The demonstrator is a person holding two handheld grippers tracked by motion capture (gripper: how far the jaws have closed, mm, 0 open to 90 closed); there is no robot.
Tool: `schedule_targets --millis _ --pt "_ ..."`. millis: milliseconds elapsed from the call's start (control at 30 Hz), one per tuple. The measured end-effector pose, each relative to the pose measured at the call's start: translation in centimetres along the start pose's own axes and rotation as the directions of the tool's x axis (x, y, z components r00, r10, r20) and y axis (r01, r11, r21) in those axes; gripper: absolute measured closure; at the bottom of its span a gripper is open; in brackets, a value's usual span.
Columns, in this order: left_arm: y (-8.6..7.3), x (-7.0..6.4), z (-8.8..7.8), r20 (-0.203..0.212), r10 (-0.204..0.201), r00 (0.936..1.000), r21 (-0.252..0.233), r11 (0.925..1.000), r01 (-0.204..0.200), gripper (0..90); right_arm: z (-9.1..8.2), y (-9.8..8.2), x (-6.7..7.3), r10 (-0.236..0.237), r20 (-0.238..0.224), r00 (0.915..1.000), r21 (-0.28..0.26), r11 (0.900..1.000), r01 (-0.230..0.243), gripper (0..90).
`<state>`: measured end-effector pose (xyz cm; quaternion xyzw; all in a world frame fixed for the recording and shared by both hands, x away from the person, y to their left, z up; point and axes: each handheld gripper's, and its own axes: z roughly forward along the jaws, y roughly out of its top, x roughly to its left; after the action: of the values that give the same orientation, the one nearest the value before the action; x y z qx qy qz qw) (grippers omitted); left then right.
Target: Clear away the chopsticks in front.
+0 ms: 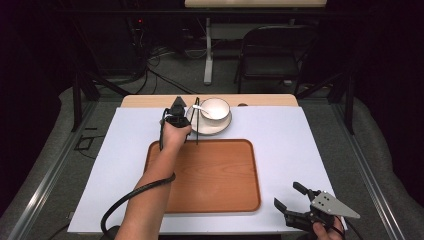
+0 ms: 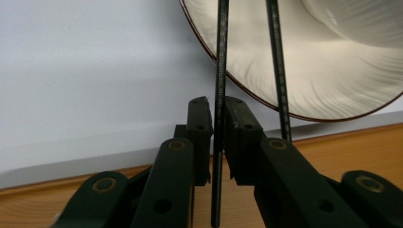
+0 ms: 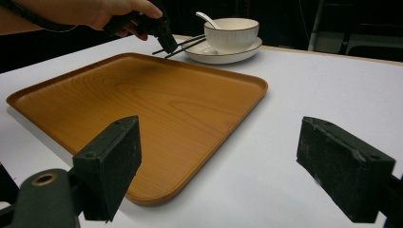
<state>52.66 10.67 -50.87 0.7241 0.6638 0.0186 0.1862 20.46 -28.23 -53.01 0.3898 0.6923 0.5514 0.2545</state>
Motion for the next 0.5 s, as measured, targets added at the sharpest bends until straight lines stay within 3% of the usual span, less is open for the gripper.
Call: schedule_targets --millis 200,500 --pt "0.2 0.1 -0.1 -0.017 0.001 0.9999 0.018 0.9998 -0.001 86.1 0.0 0.0 0.0 -0.002 -0.001 1.0000 0.000 1.000 0.002 14.5" --pt "-0.1 1.7 -1.6 0.005 -0.008 1.0000 -0.024 0.9997 0.008 86.5 0.0 0.0 0.0 -0.001 0.000 1.0000 -0.001 1.000 0.001 14.4"
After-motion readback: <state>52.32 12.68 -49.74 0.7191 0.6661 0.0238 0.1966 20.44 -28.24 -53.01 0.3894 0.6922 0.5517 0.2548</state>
